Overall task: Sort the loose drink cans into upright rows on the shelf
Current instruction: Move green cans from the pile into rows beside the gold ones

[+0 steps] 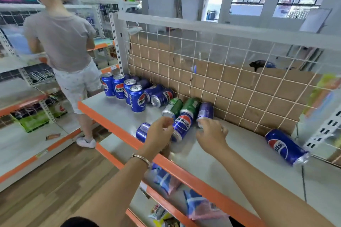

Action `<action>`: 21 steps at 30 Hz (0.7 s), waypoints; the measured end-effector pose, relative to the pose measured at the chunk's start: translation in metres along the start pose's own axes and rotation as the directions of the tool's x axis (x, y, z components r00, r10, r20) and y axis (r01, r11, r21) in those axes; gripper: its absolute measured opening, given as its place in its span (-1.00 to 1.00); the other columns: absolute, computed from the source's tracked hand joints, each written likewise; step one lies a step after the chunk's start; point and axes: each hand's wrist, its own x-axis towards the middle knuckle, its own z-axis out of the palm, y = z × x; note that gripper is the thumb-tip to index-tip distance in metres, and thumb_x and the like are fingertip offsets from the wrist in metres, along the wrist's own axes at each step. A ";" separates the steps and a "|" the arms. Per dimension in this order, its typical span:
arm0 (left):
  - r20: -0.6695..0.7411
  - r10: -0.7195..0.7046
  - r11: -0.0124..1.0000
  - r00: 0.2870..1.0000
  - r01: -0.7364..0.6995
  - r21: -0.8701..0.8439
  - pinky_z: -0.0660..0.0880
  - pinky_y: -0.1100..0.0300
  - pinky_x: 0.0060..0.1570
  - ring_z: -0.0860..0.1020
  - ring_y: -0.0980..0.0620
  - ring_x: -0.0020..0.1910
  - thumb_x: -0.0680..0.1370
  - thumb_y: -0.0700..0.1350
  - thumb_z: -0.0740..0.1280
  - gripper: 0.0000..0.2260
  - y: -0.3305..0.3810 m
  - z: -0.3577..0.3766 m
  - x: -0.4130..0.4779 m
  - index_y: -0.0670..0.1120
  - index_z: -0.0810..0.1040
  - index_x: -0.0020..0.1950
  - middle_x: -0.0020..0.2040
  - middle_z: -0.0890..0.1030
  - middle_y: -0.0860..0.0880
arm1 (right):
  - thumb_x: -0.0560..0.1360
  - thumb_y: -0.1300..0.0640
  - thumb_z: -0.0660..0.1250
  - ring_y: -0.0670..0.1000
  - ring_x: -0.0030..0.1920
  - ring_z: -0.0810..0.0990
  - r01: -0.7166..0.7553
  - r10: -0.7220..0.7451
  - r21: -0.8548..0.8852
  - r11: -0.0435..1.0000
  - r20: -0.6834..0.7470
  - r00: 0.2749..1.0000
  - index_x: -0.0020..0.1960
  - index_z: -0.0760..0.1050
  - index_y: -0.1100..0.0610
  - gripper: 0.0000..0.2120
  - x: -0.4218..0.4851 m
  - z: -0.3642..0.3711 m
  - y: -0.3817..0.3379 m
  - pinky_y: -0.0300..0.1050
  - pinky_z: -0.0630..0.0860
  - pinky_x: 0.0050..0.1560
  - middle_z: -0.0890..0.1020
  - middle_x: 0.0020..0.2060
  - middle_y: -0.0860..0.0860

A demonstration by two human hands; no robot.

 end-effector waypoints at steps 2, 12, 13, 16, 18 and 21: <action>0.002 0.008 1.000 1.000 -0.008 -0.006 0.46 0.18 0.08 0.56 0.00 -0.03 0.49 -0.27 0.29 -0.79 0.004 -0.003 0.020 -0.14 0.57 0.11 -0.07 0.59 -0.02 | 0.50 0.01 0.19 0.07 0.27 0.40 0.039 -0.039 -0.039 0.998 0.004 0.999 0.31 0.40 -0.05 -0.62 0.017 0.002 -0.010 -0.02 0.23 0.21 0.51 0.24 -0.04; 0.154 0.008 0.989 0.988 -0.030 0.146 0.30 0.33 0.01 0.47 0.00 0.18 0.52 -0.19 0.27 -0.61 0.001 0.002 0.122 -0.16 0.37 0.35 0.23 0.51 -0.07 | 0.58 -0.05 0.08 0.12 0.34 0.35 -0.056 0.065 -0.043 0.997 0.225 0.972 0.32 0.45 -0.11 -0.64 0.111 0.012 -0.037 0.06 0.25 0.28 0.43 0.34 -0.04; 0.151 0.007 0.991 0.989 -0.027 0.133 0.29 0.34 -0.05 0.48 -0.01 0.13 0.52 -0.19 0.28 -0.62 0.000 0.003 0.131 -0.17 0.37 0.33 0.18 0.52 -0.07 | 0.58 -0.03 0.10 0.16 0.34 0.36 -0.091 0.096 -0.034 0.995 0.225 0.970 0.34 0.43 -0.07 -0.64 0.117 0.014 -0.039 0.07 0.26 0.28 0.42 0.35 0.01; 0.161 -0.094 0.990 0.983 0.074 0.123 0.41 0.17 0.07 0.50 -0.10 0.13 0.51 -0.14 0.31 -0.61 -0.010 0.010 0.164 -0.22 0.36 0.29 0.19 0.53 -0.14 | 0.57 0.04 0.16 0.26 0.31 0.40 -0.187 0.181 0.007 0.982 0.215 0.960 0.33 0.36 0.14 -0.63 0.132 0.021 -0.041 0.05 0.34 0.25 0.40 0.33 0.16; 0.269 -0.252 0.959 0.930 0.203 0.197 0.50 0.05 0.06 0.55 -0.14 0.07 0.48 0.01 0.37 -0.51 -0.020 0.012 0.180 -0.26 0.39 0.27 0.14 0.56 -0.19 | 0.56 0.12 0.15 0.26 0.28 0.43 -0.252 0.244 0.012 0.968 0.215 0.946 0.30 0.32 0.23 -0.65 0.143 0.021 -0.041 0.00 0.38 0.20 0.43 0.29 0.23; 0.463 -0.383 0.923 0.799 0.320 0.212 0.49 0.17 -0.31 0.52 0.00 -0.35 0.33 0.22 0.46 -0.39 -0.030 0.008 0.193 -0.27 0.52 0.09 -0.23 0.58 -0.12 | 0.54 0.14 0.20 0.20 0.24 0.51 -0.320 0.320 -0.048 0.946 0.282 0.905 0.28 0.36 0.29 -0.64 0.161 0.012 -0.042 -0.08 0.44 0.13 0.53 0.24 0.22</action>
